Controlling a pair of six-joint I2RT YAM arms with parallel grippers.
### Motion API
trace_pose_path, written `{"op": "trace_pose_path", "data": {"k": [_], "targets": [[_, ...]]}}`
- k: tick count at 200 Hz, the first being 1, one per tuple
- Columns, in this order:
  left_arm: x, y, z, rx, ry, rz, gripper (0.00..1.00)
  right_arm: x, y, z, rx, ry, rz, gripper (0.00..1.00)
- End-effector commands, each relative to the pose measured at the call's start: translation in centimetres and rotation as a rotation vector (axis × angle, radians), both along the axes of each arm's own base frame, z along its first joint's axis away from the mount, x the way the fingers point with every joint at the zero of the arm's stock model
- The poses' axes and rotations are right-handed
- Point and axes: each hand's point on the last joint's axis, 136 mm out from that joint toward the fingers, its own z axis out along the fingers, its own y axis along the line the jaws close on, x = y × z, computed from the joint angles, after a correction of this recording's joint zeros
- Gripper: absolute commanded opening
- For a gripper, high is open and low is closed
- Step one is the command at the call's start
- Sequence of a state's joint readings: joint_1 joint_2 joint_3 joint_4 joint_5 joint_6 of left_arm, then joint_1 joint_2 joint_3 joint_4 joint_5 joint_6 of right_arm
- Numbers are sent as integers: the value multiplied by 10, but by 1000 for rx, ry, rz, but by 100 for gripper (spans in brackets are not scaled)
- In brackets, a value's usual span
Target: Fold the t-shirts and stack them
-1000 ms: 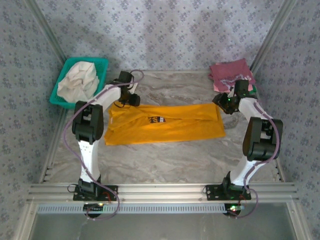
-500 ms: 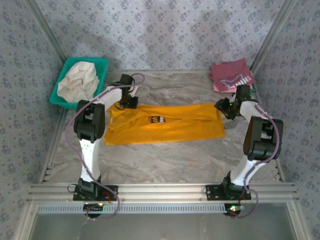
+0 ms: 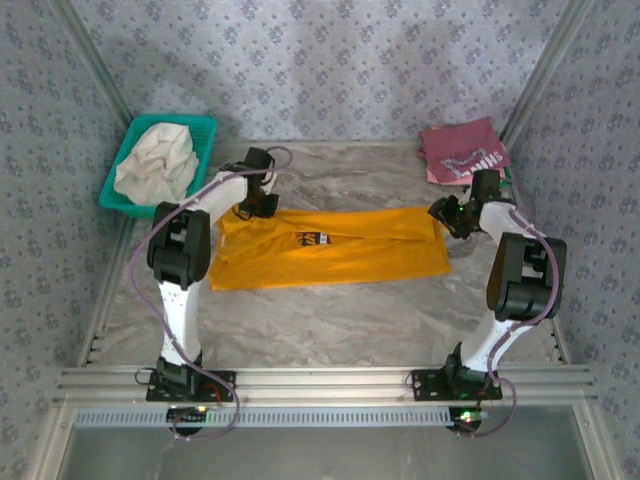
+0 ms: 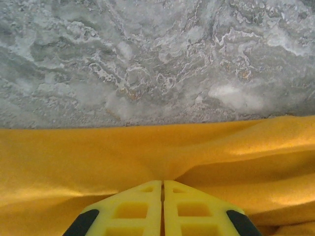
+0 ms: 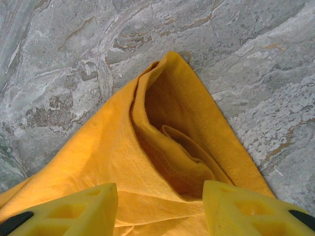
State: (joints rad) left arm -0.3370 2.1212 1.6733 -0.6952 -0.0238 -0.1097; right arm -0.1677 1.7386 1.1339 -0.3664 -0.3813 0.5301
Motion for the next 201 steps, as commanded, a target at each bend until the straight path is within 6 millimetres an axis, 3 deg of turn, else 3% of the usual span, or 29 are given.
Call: {"op": "trace_pose_path", "data": {"k": [1,40,51,62,81,90,99,109,125,150,153,161,165,180,201], "targets": [[-2,4,40,17,-63,80,5,6,3,0,5,1,23,51],[-19,8,56,73,-143,172,3,8,4,-1,8,0,28,51],[-26,12,59,102,-163,209,11,8,4,-1,10,1,30,51],[-38,12,58,113,-173,226,11,8,4,-3,10,5,30,52],[-49,0,51,79,-228,260,11,8,3,-8,16,12,28,52],[-57,-1,45,85,-239,286,1,9,3,-10,26,16,27,52],[-66,-5,38,80,-247,307,0,10,4,-12,34,18,26,52],[-76,-13,31,67,-259,322,14,11,4,-13,37,18,23,52],[-91,-34,22,65,-275,293,13,13,3,-15,41,20,25,52],[-108,-54,30,81,-320,290,13,11,3,-21,44,36,26,52],[-109,-56,33,80,-330,287,13,19,1,-11,39,9,27,52],[-112,-61,40,70,-350,279,13,21,0,-9,39,5,25,52],[-112,-63,44,64,-357,276,17,22,0,-9,38,3,25,52],[-111,-59,60,71,-383,283,47,24,-1,-7,39,-2,28,52],[-108,-41,89,122,-452,291,50,24,-1,-5,38,-4,33,52]]}}
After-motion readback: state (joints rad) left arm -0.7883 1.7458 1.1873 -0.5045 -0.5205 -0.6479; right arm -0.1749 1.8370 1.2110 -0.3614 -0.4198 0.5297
